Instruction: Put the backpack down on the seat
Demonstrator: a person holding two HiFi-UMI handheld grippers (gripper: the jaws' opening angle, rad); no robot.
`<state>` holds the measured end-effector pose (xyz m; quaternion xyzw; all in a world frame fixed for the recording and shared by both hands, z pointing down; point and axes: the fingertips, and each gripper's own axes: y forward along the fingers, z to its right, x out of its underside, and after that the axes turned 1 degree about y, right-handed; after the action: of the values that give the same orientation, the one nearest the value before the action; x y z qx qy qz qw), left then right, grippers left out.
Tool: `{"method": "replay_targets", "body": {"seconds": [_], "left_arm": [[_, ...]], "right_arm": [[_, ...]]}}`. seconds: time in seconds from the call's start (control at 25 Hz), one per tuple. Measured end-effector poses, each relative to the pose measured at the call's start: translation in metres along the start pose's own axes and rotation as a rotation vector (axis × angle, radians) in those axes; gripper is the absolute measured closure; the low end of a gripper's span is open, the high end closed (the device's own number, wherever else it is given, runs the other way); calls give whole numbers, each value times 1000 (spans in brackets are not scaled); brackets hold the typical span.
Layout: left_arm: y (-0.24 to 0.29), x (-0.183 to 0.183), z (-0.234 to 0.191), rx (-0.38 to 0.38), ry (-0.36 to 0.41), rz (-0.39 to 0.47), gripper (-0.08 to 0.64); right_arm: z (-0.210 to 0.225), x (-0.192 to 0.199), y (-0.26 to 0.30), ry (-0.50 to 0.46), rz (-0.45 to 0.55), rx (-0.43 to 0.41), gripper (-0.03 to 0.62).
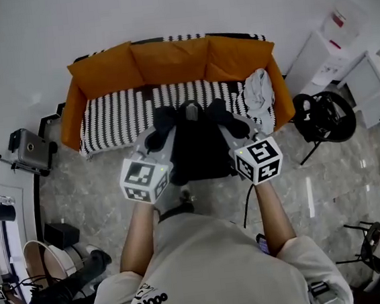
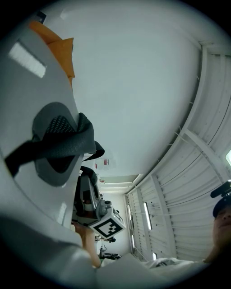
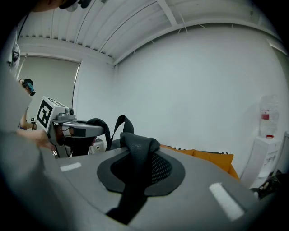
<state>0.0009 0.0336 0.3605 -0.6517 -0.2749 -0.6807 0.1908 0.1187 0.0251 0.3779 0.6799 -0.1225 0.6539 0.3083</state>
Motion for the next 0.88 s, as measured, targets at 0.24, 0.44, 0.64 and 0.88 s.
{"method": "replay_targets", "body": {"seconds": [0.24, 0.44, 0.64, 0.88], "left_arm": [[28, -10, -39, 10, 7, 9, 537], [47, -14, -71, 16, 5, 15, 537], [67, -16, -96, 32, 17, 16, 537], [84, -9, -126, 58, 10, -2, 537]], "right_arm": [[15, -16, 39, -3, 3, 18, 548], [23, -29, 72, 3, -3, 26, 548], [36, -37, 99, 16, -5, 46, 548], [43, -38, 133, 23, -27, 66, 548]]}}
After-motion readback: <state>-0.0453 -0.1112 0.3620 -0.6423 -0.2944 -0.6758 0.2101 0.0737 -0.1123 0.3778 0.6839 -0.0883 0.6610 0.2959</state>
